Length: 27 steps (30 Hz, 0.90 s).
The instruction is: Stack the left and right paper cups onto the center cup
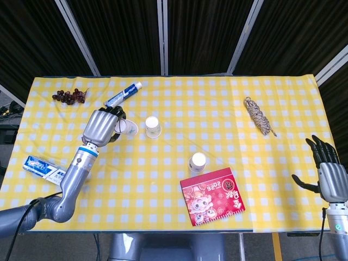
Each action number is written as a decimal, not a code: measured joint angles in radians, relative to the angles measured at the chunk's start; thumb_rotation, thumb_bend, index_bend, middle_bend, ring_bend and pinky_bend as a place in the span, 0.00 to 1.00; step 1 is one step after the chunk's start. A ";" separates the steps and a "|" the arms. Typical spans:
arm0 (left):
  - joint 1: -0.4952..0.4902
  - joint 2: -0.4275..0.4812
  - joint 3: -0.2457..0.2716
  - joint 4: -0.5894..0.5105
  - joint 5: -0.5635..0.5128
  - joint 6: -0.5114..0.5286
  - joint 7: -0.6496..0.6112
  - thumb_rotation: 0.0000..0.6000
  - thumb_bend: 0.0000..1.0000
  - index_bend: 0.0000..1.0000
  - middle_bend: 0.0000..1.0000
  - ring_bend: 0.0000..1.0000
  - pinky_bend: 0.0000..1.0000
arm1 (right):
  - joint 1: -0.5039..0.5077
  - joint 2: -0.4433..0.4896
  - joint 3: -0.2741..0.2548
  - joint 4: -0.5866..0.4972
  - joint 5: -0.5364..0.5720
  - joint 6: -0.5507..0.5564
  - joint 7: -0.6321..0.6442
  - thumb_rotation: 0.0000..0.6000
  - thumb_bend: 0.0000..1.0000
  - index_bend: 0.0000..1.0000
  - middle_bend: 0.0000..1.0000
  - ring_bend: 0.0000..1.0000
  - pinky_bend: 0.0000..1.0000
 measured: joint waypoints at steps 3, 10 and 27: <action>-0.056 -0.031 -0.022 0.061 -0.049 -0.046 0.013 1.00 0.37 0.58 0.25 0.31 0.41 | 0.003 0.000 0.004 0.011 0.015 -0.016 0.011 1.00 0.09 0.00 0.00 0.00 0.00; -0.160 -0.111 -0.043 0.192 -0.147 -0.125 0.034 1.00 0.37 0.57 0.23 0.30 0.41 | 0.007 -0.004 0.014 0.028 0.030 -0.026 0.024 1.00 0.09 0.00 0.00 0.00 0.00; -0.265 -0.194 -0.028 0.351 -0.195 -0.202 -0.014 1.00 0.37 0.57 0.22 0.29 0.40 | 0.009 -0.013 0.026 0.049 0.059 -0.046 0.029 1.00 0.09 0.00 0.00 0.00 0.00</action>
